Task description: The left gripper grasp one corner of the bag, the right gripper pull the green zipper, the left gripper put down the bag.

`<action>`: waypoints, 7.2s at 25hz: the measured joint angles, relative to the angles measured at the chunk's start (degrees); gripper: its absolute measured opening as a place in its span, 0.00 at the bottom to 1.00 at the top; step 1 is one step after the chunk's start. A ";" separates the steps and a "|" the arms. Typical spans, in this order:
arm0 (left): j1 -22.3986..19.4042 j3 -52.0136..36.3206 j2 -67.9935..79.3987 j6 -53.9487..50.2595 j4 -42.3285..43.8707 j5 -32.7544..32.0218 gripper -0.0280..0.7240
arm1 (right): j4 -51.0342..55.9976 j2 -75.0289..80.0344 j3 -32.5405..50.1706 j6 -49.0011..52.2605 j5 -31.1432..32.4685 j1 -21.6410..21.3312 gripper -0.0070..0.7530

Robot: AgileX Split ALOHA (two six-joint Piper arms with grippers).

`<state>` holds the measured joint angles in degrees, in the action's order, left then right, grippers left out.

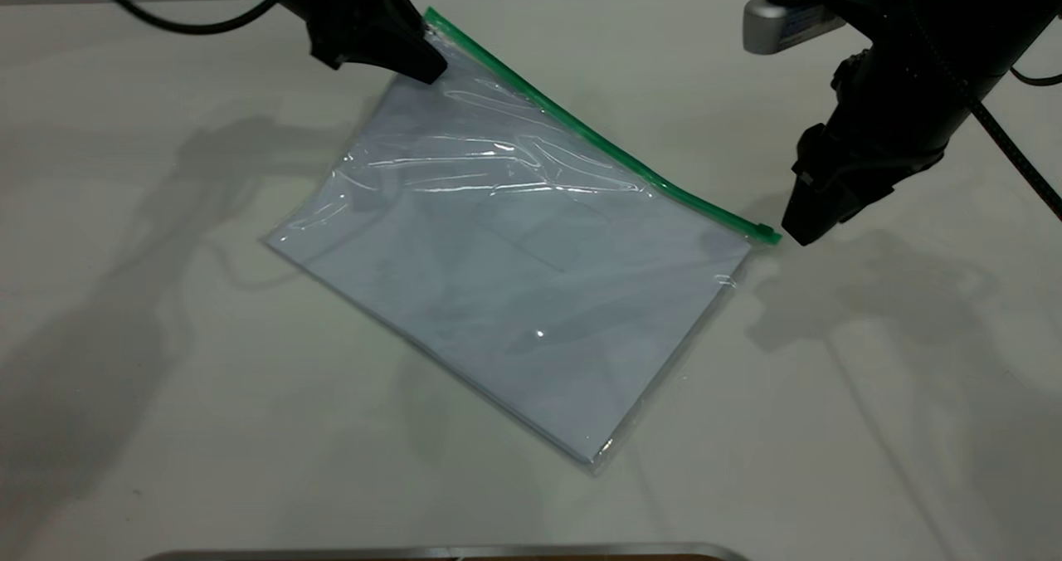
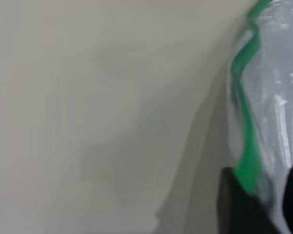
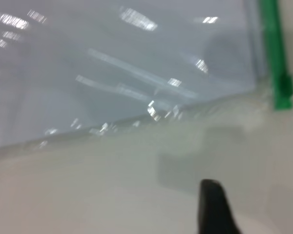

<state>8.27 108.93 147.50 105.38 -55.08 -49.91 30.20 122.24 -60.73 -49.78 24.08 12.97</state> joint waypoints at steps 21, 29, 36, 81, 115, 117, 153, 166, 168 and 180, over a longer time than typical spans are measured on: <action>0.16 0.00 -28.60 -64.25 35.44 2.84 0.87 | 1.91 -40.37 0.55 2.74 0.83 0.00 0.77; 0.16 0.00 -43.07 -84.69 52.10 -11.17 0.82 | 1.52 -65.61 0.67 8.47 13.86 0.00 0.77; 0.16 0.00 -46.82 -91.83 60.58 -16.97 0.81 | -1.39 -79.73 0.67 15.36 25.66 0.00 0.77; 0.23 -72.31 -129.20 -97.18 47.85 -16.97 0.81 | -20.30 -123.27 33.04 33.67 41.41 0.00 0.77; -6.62 -80.97 -142.39 -96.37 49.12 -14.86 0.81 | -20.30 -123.27 33.04 33.67 41.40 0.00 0.76; -6.75 -80.97 -144.87 -96.66 49.17 -14.92 0.81 | -20.30 -123.27 33.04 33.67 41.40 0.00 0.76; -6.87 -80.97 -148.60 -98.20 49.99 -15.29 0.81 | -21.09 -123.27 33.04 35.20 41.35 -14.59 0.76; -6.87 -80.97 -148.60 -98.20 50.01 -15.29 0.81 | -26.38 -123.27 33.04 42.59 41.10 -14.59 0.76; -6.87 -80.97 -148.60 -98.20 50.01 -15.29 0.81 | -26.38 -123.27 33.04 42.61 41.10 -14.59 0.76; -6.87 -80.97 -148.60 -98.20 50.01 -15.29 0.81 | -26.38 -123.27 33.04 42.66 40.98 -14.59 0.76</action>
